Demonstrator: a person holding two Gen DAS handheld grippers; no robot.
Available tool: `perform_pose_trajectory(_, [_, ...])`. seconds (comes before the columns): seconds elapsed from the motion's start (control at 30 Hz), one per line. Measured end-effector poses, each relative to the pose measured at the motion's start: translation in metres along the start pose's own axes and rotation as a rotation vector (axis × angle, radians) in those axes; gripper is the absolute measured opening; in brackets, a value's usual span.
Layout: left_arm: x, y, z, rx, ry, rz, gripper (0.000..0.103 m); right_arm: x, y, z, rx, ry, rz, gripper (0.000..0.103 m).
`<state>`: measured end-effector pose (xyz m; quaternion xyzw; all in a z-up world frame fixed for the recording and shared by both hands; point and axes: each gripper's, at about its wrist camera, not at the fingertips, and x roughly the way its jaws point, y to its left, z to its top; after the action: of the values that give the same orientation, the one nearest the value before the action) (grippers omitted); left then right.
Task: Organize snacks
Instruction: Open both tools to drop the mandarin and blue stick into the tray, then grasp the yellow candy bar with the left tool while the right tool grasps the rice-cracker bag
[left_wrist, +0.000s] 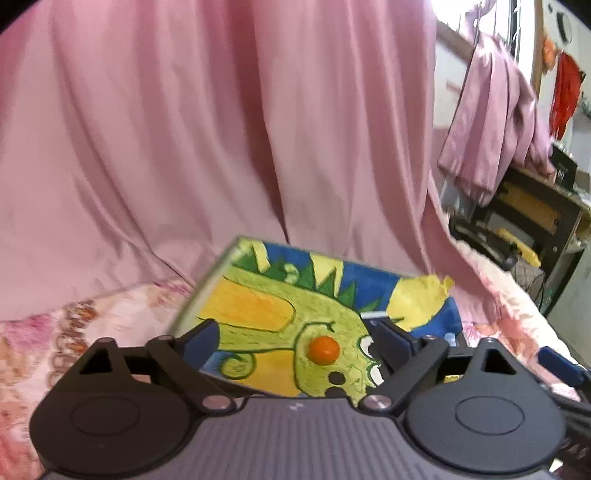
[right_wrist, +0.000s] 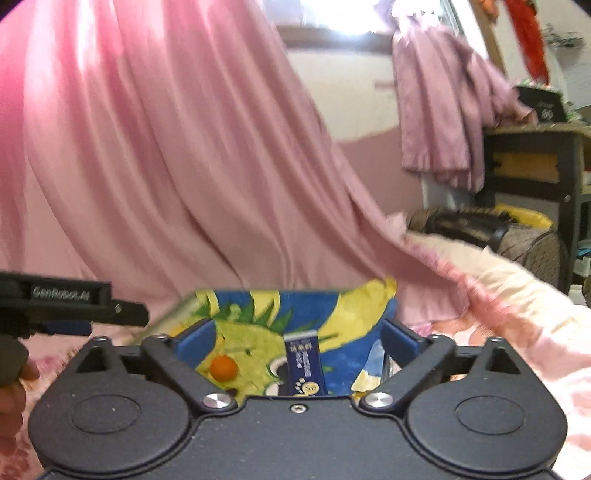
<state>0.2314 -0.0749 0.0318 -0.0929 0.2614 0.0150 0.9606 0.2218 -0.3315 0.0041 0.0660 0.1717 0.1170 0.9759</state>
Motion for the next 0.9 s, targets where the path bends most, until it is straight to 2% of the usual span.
perform_pose_trajectory(0.2, [-0.052, 0.006, -0.017, 0.041, -0.059, 0.024, 0.102, -0.06, 0.015, 0.0, -0.003, -0.071, 0.0, 0.102])
perform_pose_trajectory(0.47, [-0.098, 0.017, -0.047, 0.049, -0.078, 0.032, 0.102, -0.116, 0.03, -0.019, 0.01, -0.079, -0.027, 0.102])
perform_pose_trajectory(0.7, [-0.12, 0.027, -0.08, 0.099, -0.039, 0.017, 0.102, -0.141, 0.039, -0.04, 0.027, -0.006, -0.056, 0.102])
perform_pose_trajectory(0.9, [-0.129, 0.032, -0.109, 0.192, 0.013, 0.003, 0.102, -0.155, 0.045, -0.06, 0.039, 0.084, -0.06, 0.102])
